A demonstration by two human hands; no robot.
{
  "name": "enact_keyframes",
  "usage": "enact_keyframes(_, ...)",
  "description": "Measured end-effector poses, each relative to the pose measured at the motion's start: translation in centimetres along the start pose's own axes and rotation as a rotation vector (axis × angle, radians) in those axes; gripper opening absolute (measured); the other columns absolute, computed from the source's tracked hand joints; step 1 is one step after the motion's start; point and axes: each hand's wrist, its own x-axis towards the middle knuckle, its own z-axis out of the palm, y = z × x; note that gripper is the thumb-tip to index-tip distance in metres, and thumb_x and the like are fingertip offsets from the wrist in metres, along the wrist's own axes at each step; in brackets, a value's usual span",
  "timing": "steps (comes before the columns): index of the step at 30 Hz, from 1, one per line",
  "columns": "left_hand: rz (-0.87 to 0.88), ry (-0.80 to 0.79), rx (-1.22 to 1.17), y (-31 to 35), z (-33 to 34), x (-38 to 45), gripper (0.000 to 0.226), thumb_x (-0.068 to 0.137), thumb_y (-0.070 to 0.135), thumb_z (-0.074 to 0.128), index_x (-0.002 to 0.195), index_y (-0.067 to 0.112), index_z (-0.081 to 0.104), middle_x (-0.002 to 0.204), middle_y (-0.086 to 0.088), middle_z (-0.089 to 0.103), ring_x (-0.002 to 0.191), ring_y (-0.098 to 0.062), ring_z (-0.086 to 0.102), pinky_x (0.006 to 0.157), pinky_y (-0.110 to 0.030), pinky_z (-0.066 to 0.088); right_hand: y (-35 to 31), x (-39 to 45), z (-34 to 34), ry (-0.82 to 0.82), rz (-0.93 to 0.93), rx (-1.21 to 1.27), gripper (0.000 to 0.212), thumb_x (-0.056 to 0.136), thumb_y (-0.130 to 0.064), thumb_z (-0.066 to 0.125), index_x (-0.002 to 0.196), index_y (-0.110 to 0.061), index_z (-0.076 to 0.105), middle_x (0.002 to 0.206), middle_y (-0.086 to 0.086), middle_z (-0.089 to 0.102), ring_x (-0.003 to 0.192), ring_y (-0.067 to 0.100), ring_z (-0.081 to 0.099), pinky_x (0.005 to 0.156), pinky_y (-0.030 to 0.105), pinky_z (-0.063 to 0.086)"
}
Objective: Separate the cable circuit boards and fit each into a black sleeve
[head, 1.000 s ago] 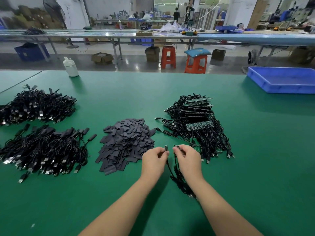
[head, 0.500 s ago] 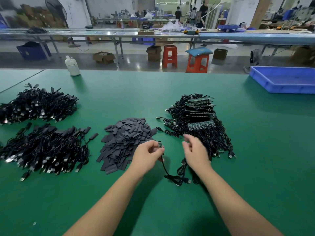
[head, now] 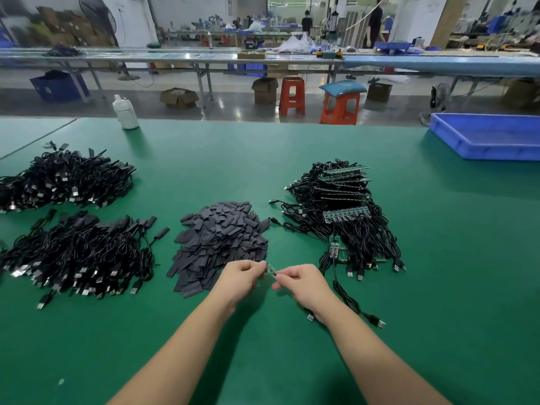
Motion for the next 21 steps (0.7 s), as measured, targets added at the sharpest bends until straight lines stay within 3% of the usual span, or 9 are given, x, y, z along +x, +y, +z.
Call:
enact_keyframes(3,0.235,0.267,0.760,-1.9,-1.6,0.9,0.013,0.098,0.028,0.056,0.099,0.026,0.068,0.095,0.007,0.064,0.089,-0.018,0.057,0.071,-0.030,0.046,0.8,-0.2,1.2,0.000,0.051,-0.158,0.018,0.097,-0.027,0.060,0.102,-0.020,0.075,0.084,-0.009,0.077,0.042,-0.004,0.045,0.049,0.018,0.040)
enact_keyframes(6,0.295,0.226,1.113,-3.9,-3.6,1.8,0.030,0.100,0.022,0.048,0.128,0.027,0.057,0.126,0.005,0.056,0.114,-0.022,0.046,0.087,-0.036,0.046,1.3,-0.6,2.2,0.016,0.048,-0.320,0.017,0.096,-0.032,0.059,0.099,-0.028,0.075,0.089,-0.011,0.075,0.049,0.005,0.050,0.061,0.023,0.048)
enact_keyframes(11,0.301,0.242,1.147,-4.6,-4.5,2.6,0.031,0.098,0.024,0.056,0.128,0.021,0.057,0.119,0.000,0.060,0.110,-0.024,0.050,0.087,-0.036,0.046,1.7,-0.5,2.6,0.062,0.026,-0.311,0.025,0.097,-0.025,0.059,0.118,-0.026,0.072,0.103,-0.010,0.074,0.047,0.001,0.048,0.068,0.023,0.050)
enact_keyframes(17,0.319,0.236,1.118,-3.8,-4.8,2.6,0.013,0.093,0.028,0.064,0.105,0.024,0.065,0.100,0.005,0.062,0.099,-0.020,0.051,0.080,-0.032,0.045,1.8,-0.3,1.9,0.007,0.042,-0.268,0.019,0.097,-0.020,0.057,0.107,-0.021,0.074,0.073,-0.009,0.063,0.048,0.009,0.044,0.053,0.023,0.040)
enact_keyframes(21,0.422,0.198,0.981,-3.2,-4.2,1.7,0.003,0.092,0.024,0.064,0.089,0.025,0.063,0.092,0.008,0.061,0.093,-0.017,0.051,0.079,-0.031,0.043,1.9,-0.2,1.7,-0.021,0.040,-0.248,0.018,0.097,-0.020,0.057,0.103,-0.026,0.074,0.076,-0.005,0.065,0.048,0.011,0.042,0.048,0.022,0.038)
